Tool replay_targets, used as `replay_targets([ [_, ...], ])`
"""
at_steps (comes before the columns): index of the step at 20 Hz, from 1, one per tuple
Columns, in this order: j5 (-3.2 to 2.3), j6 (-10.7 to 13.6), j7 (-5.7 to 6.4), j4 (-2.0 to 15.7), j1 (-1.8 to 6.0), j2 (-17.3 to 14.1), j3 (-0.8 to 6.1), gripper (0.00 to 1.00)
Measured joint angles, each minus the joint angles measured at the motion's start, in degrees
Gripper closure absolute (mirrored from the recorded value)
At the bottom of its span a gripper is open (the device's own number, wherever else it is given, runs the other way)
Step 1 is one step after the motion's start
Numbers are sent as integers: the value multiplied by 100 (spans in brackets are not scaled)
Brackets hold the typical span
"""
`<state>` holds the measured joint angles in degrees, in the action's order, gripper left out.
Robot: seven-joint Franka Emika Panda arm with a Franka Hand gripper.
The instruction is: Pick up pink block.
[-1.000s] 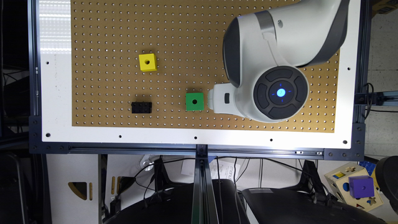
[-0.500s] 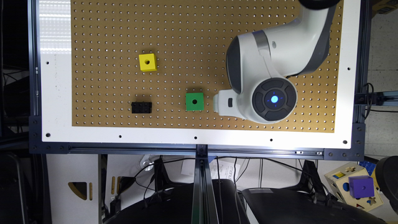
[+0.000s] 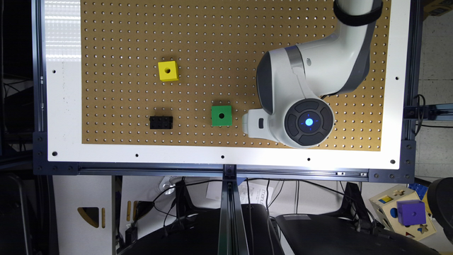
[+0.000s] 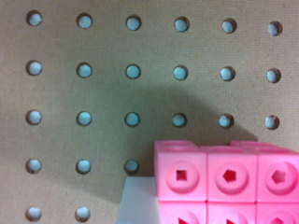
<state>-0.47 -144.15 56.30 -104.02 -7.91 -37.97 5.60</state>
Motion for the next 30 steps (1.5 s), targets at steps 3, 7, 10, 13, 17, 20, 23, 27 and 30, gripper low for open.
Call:
replay_targets([
  [3,0,0,0,0,0,0,0,100],
  [7,0,5,0,0,2,0,-3,100],
  [10,0,9,0,0,2,3,-6,100],
  [13,0,36,0,-1,5,55,-14,100],
  [17,0,357,0,-1,9,348,-14,100],
  [20,0,526,0,-2,10,510,-14,100],
  [23,0,725,1,-3,10,696,-14,100],
  [27,0,935,2,-2,10,938,-14,100],
  [30,0,1155,5,-4,10,1144,-13,100],
])
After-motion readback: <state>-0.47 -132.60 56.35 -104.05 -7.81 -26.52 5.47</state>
